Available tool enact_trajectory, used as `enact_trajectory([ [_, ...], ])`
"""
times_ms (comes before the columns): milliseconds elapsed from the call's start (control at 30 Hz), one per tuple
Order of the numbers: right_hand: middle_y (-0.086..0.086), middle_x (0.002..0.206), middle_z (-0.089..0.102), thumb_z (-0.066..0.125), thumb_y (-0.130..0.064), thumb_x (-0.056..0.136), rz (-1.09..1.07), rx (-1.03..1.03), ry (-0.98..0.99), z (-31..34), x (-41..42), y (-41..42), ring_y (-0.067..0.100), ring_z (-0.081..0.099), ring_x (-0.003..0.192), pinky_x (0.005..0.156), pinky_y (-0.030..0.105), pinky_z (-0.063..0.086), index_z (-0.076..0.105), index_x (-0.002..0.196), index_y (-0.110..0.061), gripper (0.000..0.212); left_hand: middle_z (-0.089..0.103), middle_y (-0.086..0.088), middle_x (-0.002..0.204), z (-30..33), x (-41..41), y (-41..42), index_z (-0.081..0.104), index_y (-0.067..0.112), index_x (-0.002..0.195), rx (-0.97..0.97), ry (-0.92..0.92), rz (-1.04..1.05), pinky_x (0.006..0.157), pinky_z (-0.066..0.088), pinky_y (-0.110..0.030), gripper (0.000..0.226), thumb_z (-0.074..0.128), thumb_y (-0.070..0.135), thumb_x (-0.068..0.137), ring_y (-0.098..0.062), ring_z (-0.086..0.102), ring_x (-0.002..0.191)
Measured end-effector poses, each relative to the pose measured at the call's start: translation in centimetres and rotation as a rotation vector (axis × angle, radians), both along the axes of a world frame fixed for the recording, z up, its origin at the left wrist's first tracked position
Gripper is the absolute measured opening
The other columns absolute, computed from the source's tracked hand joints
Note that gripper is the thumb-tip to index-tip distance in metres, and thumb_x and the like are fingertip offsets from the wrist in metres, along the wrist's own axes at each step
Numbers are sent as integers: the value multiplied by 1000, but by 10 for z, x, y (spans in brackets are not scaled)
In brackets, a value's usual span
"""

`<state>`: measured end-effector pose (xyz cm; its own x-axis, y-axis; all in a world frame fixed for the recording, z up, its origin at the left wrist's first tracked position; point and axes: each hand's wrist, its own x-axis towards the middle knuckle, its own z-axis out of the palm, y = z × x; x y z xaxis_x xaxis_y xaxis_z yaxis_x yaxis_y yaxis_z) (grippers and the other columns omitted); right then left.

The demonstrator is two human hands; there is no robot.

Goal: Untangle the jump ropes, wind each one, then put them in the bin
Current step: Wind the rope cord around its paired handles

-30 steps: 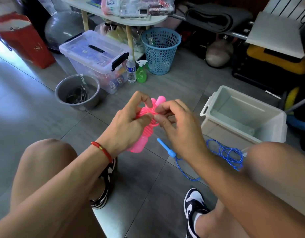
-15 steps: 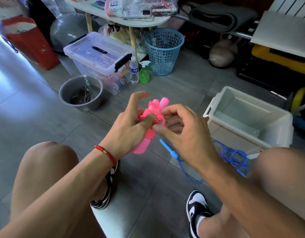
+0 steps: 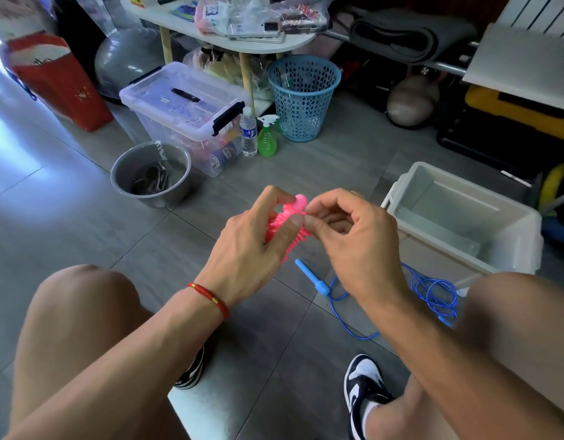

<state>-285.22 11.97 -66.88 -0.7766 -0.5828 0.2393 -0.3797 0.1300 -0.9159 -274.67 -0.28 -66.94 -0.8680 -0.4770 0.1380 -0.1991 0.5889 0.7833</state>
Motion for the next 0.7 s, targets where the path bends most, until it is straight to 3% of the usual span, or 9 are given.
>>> enact_trajectory([
  [100,-5,87,62,84,-16,81,9,19,107,1,-2,2,11,61,71,68,22,52,79,91,-24,14,73,9,85,3,2,2,51,26,112,7,34,15,68,53,-34,14,51,38,105,-10,68,65],
  [267,-7,104,54,83,-22,82,94,99,140,2,-10,8,12,59,96,79,28,51,79,98,-31,18,74,8,91,5,5,0,51,26,112,10,41,11,70,55,-41,11,54,33,104,-17,70,68],
  [433,-6,114,56,74,-18,91,134,93,121,3,-13,11,6,59,105,76,12,46,77,108,-26,19,75,8,89,8,3,-2,47,35,127,-21,8,4,73,54,-42,26,55,32,102,-17,69,71],
  [533,-10,115,54,75,-24,90,131,155,139,3,-17,11,5,59,106,77,18,50,78,105,-30,16,74,13,95,7,4,-4,43,39,136,-78,-3,5,76,53,-39,38,56,34,100,-13,66,73],
  [700,-13,114,56,85,-32,78,124,217,71,4,-22,12,4,58,99,77,27,52,78,93,-34,17,74,9,94,5,5,-3,45,32,133,-190,16,-40,73,51,-37,35,54,37,100,-16,62,71],
])
